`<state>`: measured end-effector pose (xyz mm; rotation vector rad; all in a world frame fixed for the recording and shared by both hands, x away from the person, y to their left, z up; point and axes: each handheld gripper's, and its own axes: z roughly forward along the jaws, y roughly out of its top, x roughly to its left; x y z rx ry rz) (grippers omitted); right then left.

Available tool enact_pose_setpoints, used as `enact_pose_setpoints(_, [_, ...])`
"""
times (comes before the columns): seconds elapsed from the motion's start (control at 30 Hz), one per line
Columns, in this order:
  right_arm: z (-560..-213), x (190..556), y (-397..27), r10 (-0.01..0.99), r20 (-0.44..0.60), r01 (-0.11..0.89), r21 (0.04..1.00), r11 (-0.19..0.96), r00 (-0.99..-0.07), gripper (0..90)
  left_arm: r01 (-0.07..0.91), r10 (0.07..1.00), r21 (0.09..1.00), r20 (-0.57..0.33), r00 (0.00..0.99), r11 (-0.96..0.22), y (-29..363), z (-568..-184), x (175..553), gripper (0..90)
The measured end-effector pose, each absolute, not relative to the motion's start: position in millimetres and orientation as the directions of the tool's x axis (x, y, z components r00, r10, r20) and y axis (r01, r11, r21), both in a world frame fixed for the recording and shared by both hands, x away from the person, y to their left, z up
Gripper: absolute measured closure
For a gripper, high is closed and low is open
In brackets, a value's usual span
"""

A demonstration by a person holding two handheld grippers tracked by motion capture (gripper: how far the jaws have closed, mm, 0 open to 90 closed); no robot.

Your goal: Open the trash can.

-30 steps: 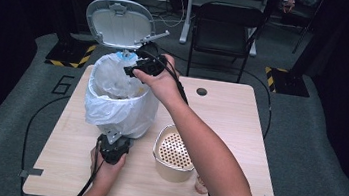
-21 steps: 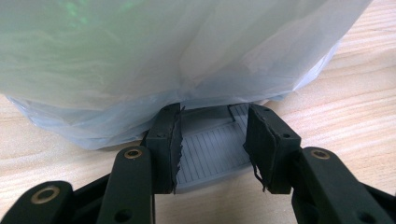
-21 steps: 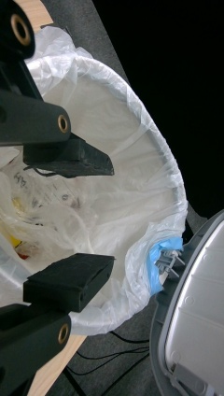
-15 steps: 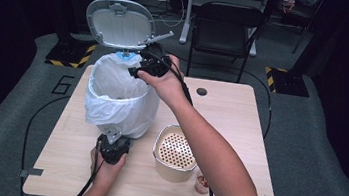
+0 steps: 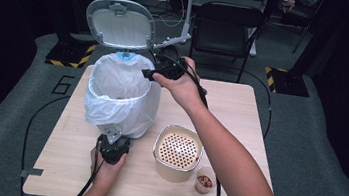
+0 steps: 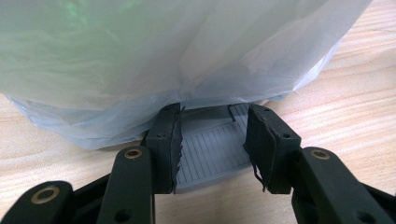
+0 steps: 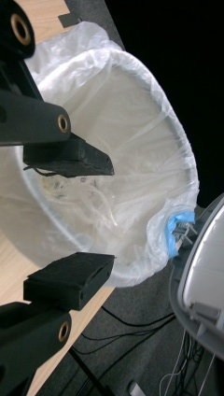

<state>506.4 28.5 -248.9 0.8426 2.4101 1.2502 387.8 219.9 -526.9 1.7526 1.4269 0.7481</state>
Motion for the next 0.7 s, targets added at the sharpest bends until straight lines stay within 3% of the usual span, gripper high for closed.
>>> enact_pose_setpoints(0.7, [-272, 488, -34, 0.627, -0.014, 0.348, 0.822, 0.450, -0.779, 51.6, 0.544, 0.978, 0.835, -0.035, 0.204, -0.084, 219, -528, 388, 55.5])
